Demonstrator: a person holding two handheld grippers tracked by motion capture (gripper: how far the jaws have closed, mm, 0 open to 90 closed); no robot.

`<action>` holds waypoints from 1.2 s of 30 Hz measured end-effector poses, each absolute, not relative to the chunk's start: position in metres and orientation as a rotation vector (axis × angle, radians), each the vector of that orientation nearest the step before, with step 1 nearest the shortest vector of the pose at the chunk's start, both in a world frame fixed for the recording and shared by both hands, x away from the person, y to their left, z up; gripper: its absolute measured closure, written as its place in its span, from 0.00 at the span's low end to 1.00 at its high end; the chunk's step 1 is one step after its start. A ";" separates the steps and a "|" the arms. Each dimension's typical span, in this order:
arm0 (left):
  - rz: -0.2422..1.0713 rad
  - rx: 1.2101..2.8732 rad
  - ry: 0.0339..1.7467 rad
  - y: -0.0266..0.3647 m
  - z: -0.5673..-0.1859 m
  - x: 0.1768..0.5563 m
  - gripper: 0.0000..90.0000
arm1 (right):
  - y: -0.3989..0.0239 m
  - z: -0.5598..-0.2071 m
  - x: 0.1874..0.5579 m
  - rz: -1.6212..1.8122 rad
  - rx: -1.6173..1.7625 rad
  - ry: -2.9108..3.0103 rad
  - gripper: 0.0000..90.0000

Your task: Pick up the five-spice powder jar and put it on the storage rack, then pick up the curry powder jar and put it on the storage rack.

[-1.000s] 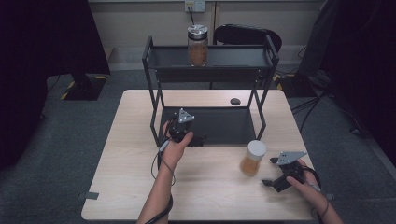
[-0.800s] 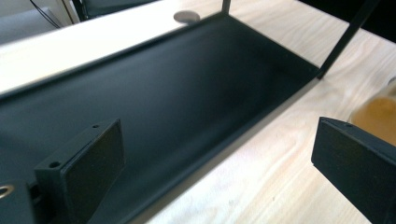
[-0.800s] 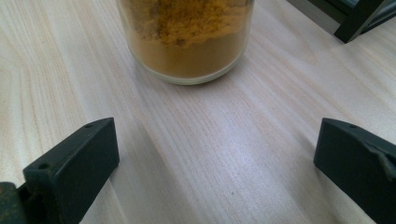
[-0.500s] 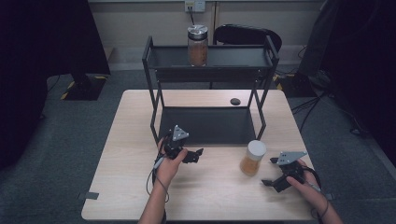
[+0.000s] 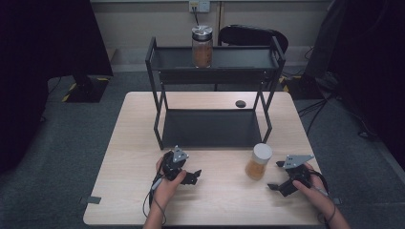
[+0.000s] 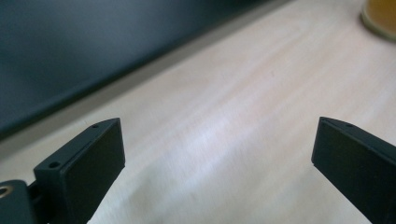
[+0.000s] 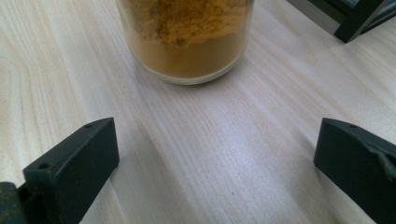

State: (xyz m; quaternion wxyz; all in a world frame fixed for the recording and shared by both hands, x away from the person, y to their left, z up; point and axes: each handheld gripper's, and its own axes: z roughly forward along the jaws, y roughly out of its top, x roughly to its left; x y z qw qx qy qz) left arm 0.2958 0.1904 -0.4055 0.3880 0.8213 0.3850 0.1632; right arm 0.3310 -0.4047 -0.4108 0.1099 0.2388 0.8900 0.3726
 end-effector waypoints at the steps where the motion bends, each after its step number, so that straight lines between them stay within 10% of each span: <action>1: 0.411 2.099 0.978 0.191 -0.406 0.294 0.03 | -0.405 -0.411 0.331 1.095 0.702 2.616 0.00; 36: 0.424 2.148 1.005 0.206 -0.417 0.277 0.01 | -0.404 -0.410 0.330 1.089 0.713 2.613 0.00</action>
